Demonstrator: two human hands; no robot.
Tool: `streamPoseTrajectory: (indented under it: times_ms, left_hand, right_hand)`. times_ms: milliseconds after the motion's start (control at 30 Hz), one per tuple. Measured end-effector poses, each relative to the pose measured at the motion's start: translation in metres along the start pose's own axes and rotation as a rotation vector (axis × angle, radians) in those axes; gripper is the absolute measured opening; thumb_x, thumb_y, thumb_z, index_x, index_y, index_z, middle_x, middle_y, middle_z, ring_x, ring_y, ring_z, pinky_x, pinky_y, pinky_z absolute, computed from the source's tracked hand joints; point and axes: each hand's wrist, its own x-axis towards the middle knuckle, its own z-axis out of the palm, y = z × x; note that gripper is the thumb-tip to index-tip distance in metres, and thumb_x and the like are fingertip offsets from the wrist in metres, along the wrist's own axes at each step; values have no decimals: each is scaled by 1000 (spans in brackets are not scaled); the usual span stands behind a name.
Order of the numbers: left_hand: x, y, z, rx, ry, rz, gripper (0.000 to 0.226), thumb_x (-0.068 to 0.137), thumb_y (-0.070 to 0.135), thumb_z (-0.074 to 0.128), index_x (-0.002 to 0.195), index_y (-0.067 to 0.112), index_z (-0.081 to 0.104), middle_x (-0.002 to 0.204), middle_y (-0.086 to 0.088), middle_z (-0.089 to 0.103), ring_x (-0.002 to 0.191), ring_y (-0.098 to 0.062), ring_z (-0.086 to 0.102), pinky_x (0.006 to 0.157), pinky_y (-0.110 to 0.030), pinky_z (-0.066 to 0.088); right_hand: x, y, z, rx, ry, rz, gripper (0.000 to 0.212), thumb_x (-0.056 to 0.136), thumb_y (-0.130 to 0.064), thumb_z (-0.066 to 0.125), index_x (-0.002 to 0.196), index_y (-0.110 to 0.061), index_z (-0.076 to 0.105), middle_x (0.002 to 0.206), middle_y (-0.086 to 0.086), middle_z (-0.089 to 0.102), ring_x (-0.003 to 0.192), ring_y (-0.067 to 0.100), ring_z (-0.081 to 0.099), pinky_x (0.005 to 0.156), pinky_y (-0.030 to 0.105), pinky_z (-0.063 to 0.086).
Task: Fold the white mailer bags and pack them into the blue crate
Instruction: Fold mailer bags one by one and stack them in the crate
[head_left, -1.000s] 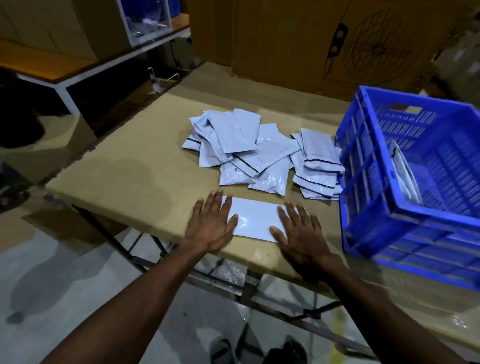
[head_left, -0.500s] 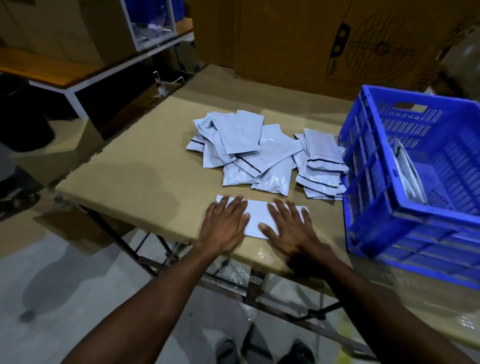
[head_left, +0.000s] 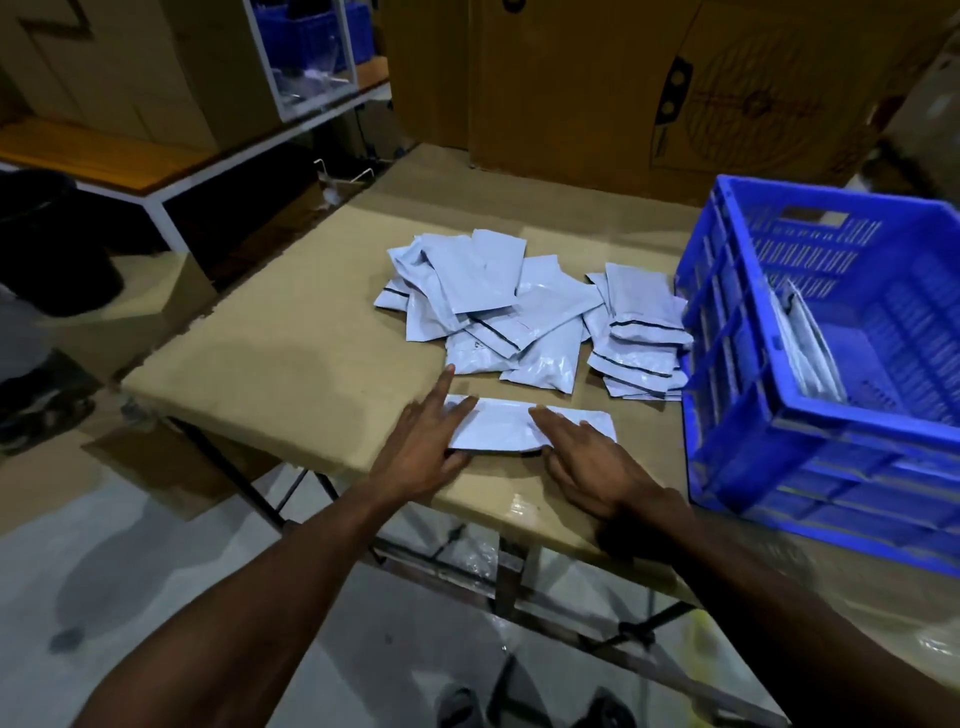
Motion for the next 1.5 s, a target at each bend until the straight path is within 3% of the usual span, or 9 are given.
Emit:
streamPoseTrajectory:
  times_ms: [167, 300, 433, 600, 800, 1067, 1233, 1367, 1500]
  left_hand:
    - [-1, -7, 10, -108, 110, -45, 54, 88, 21, 51, 142, 24, 56, 162, -23, 24, 134, -44, 48, 104, -53, 46]
    - [-1, -7, 9, -96, 85, -54, 62, 85, 20, 52, 146, 27, 51, 161, -25, 27, 135, -41, 48, 105, -56, 43]
    - [-3, 4, 9, -58, 188, -210, 88, 92, 30, 57, 162, 26, 4, 169, -14, 0, 149, -35, 27, 112, -56, 33]
    - [-4, 17, 6, -43, 244, -412, 97, 97, 46, 48, 156, 21, -25, 167, -5, -22, 155, -27, 9, 118, -60, 23]
    - [-4, 20, 0, 1, 126, -353, 78, 97, 64, 28, 156, 41, -17, 166, 1, -25, 154, -24, 11, 115, -71, 11]
    - [-1, 18, -2, 96, -21, -353, 78, 89, 73, 11, 158, 37, 19, 169, 2, -8, 155, -22, -7, 113, -72, 5]
    - [5, 29, -8, 70, 224, -206, 62, 101, 49, 27, 142, 12, 54, 149, -9, 52, 142, -30, 44, 111, -67, 26]
    - [18, 62, -3, -92, 66, -37, 47, 108, 28, 34, 149, 9, 44, 148, -11, 52, 138, -27, 46, 116, -38, 27]
    - [13, 61, 22, 46, 0, -11, 53, 106, 30, 23, 145, 7, 50, 145, -9, 56, 133, -24, 52, 117, -44, 28]
  right_hand:
    - [-11, -6, 10, -285, 95, -413, 67, 91, -7, 41, 154, -28, 32, 164, -9, 18, 153, 33, 2, 117, 62, 3]
    - [6, 2, 10, -533, -32, -480, 48, 93, -18, 39, 137, -26, 58, 149, -8, 50, 147, 36, 27, 108, 67, 33]
    - [18, 0, -3, -453, 45, -388, 36, 97, -26, 42, 125, -27, 64, 140, -10, 57, 129, 28, 54, 71, 41, 59]
    - [21, -11, -35, -111, 151, -300, 31, 93, -18, 54, 121, -23, 69, 148, -11, 50, 123, 20, 60, 89, 40, 56]
    - [17, -19, -72, 422, 16, -127, 55, 78, 9, 52, 128, -10, 65, 139, -7, 59, 115, 0, 63, 89, 27, 57]
    - [48, -5, -35, -201, -68, 113, 55, 94, -37, 37, 147, -27, 39, 147, 0, 48, 134, 23, 45, 109, 54, 28]
    - [32, -20, 1, -123, -130, 74, 71, 86, -23, 45, 153, -21, 22, 156, 1, 34, 145, 17, 29, 116, 63, 6]
    - [22, -29, 10, 139, -27, -40, 45, 90, -22, 36, 134, -17, 43, 128, 1, 56, 121, 23, 50, 113, 56, 23]
    - [22, -28, 40, 34, 68, 73, 60, 99, -46, 18, 153, -20, 28, 155, -1, 38, 141, 18, 36, 115, 52, 27]
